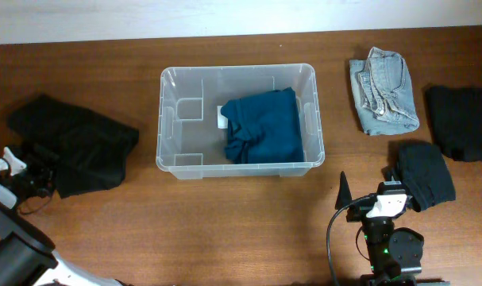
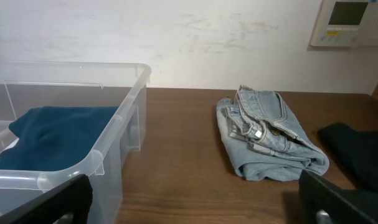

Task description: Pack container

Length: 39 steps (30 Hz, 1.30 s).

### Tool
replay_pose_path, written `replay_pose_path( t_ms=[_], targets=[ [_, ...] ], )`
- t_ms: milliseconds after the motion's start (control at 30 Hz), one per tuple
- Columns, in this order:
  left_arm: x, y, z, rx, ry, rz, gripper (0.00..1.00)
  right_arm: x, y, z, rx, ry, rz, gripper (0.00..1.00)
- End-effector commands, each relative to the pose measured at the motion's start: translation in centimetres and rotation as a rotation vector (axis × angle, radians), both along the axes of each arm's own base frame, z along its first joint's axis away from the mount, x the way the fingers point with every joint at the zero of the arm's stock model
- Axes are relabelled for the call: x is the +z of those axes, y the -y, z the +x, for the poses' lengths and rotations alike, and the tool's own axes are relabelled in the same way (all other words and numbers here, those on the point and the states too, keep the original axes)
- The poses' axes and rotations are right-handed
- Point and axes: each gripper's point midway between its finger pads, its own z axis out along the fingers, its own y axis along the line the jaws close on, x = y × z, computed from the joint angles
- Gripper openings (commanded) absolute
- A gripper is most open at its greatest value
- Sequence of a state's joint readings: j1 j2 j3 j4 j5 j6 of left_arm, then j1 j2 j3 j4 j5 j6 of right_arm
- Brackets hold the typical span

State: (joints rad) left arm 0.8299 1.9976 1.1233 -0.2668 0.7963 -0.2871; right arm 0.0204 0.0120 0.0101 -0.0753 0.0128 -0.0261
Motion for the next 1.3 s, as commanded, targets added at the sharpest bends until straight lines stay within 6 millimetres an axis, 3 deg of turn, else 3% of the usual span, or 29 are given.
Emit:
replay_pose_path(
  t_ms=[0, 167, 267, 433, 633, 733, 900, 1100, 1267],
  targets=[
    [-3.6, 1.2, -0.9, -0.010, -0.111, 0.007, 0.98, -0.2, -0.2, 0.0, 0.008, -0.003, 0.000, 0.98],
    [-3.6, 1.1, -0.9, -0.009, -0.111, 0.007, 0.52, -0.2, -0.2, 0.0, 0.008, -0.003, 0.000, 0.98],
    [-3.6, 1.1, -0.9, -0.009, -0.111, 0.007, 0.33, -0.2, -0.2, 0.0, 0.008, -0.003, 0.000, 0.98],
    [-3.6, 1.1, -0.8, -0.009, -0.105, 0.011, 0.17, -0.2, -0.2, 0.0, 0.008, -0.003, 0.000, 0.98],
    [-2.9, 1.4, -0.4, -0.029, -0.067, -0.006, 0.15, -0.2, -0.2, 0.0, 0.008, -0.003, 0.000, 0.98],
    [-1.4, 1.8, 0.7, -0.066, 0.014, -0.034, 0.15, -0.2, -0.2, 0.0, 0.008, -0.003, 0.000, 0.98],
    [1.9, 2.0, 2.4, -0.121, 0.140, -0.075, 0.01, -0.2, -0.2, 0.0, 0.008, -0.003, 0.000, 0.98],
    [4.6, 1.7, 2.9, -0.132, 0.172, -0.061, 0.01, -0.2, -0.2, 0.0, 0.008, -0.003, 0.000, 0.98],
    [8.0, 1.5, 3.1, -0.138, 0.228, 0.004, 0.01, -0.2, -0.2, 0.0, 0.008, -0.003, 0.000, 0.98]
  ],
)
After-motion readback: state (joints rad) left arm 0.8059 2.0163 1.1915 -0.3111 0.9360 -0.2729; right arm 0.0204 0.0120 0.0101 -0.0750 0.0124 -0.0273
